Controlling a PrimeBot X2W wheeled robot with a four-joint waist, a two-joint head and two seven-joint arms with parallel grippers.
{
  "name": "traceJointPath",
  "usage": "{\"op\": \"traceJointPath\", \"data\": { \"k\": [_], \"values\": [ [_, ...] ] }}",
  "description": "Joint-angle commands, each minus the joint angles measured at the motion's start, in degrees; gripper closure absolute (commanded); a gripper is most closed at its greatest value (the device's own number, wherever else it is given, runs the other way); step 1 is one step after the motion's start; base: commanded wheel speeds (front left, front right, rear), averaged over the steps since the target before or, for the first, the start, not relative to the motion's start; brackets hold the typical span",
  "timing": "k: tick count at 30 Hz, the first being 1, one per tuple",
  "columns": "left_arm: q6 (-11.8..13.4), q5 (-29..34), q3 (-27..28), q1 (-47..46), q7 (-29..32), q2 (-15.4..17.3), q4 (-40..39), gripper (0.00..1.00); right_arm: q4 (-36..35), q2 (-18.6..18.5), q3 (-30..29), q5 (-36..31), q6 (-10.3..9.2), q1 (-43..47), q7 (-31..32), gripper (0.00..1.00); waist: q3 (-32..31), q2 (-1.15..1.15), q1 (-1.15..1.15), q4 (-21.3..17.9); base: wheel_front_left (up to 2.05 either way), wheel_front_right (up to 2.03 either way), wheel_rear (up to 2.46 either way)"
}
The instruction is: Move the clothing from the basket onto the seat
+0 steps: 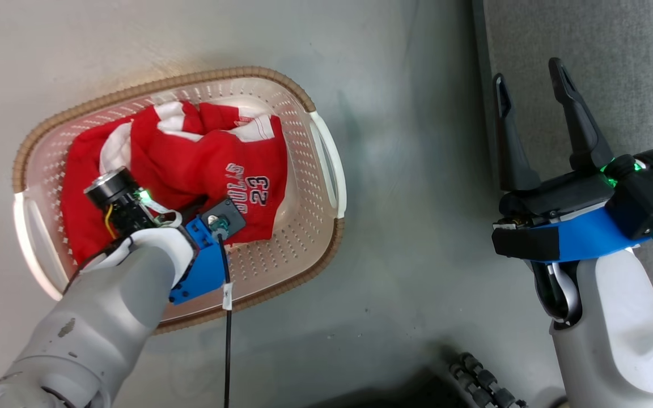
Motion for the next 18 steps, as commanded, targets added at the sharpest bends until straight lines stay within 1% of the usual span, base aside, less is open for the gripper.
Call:
{"op": "traceJointPath", "data": {
  "k": [1,7,12,13,16,18],
  "values": [
    [0.06,-0.28,-0.06,-0.26,-0.91,-0.36,0.0,1.0,0.0,-0.09,-0.14,-0.56,0.01,-0.65,-0.22,0.0,-0.91,0.0,-0.01,0.48,0.0,0.0,0.0],
    [1.28,-2.57,1.66,0.71,-5.61,-3.11,-1.34,1.0,0.33,-0.09,-0.63,-1.67,0.01,0.75,-0.22,0.0,-5.32,0.0,-0.01,2.61,0.0,0.0,0.0],
    [1.97,-4.58,3.45,1.87,-6.79,-4.59,-3.92,1.0,1.15,-0.42,-0.62,-2.28,0.01,1.78,-0.22,0.0,-9.78,0.0,-0.01,4.45,0.0,0.0,0.0],
    [1.92,-5.73,4.49,2.28,-6.86,-4.81,-5.11,1.0,1.32,-0.41,-0.54,-2.33,0.01,1.94,-0.22,0.0,-10.73,0.0,-0.01,4.73,0.0,0.0,0.0],
    [2.46,-7.09,6.65,3.77,-6.82,-4.37,-10.15,1.0,1.54,-0.79,-0.4,-2.29,0.01,2.82,-0.22,0.0,-13.82,0.0,-0.01,5.55,0.0,0.0,0.0],
    [2.92,-6.8,7.43,4.84,-6.84,-3.7,-13.23,1.0,1.88,-0.89,-0.36,-2.39,0.01,3.54,-0.21,0.0,-15.89,0.0,-0.01,6.03,0.0,0.0,0.0]
  ]
}}
